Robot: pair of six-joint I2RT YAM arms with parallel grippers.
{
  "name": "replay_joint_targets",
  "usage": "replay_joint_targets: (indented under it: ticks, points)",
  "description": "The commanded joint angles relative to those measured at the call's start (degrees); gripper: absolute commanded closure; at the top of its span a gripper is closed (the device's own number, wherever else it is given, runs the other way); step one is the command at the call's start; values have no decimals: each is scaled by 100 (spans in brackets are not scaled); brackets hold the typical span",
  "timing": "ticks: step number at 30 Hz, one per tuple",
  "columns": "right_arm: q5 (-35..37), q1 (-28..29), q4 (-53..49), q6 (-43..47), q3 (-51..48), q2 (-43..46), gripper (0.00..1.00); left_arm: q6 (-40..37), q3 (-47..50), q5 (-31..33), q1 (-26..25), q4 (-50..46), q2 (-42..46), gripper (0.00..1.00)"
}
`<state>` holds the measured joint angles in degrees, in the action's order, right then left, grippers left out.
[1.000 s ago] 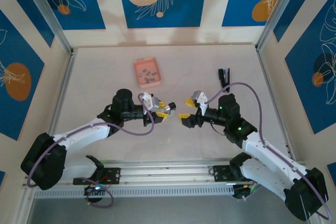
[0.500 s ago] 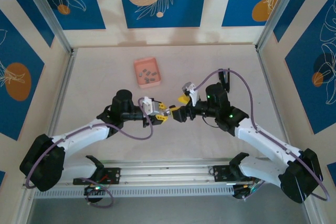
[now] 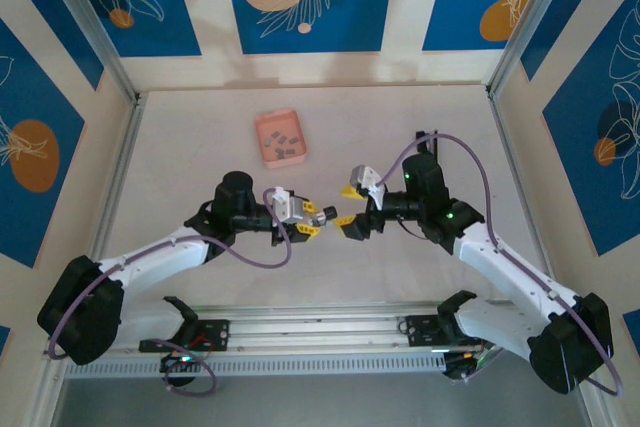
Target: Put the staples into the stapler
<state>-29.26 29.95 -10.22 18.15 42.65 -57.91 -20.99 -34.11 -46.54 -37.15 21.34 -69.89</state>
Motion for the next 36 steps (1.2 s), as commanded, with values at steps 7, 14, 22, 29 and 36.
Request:
replay_joint_targets:
  ticks: [7,14,22,29,36]
  points:
    - [-730,82,-1096,2328,598,-628,29,114,-210,-719,-68,411,171,100]
    - [-773,273,-805,2314,640,-909,42,298,-145,-789,-74,649,124,100]
    - [-991,344,-724,2372,660,-986,60,637,-36,-834,-95,1126,17,100]
    - [-976,216,-929,2475,657,-814,80,611,53,-574,-91,1058,106,93]
    - [243,250,-822,2193,503,-603,88,547,132,-78,-95,807,400,54]
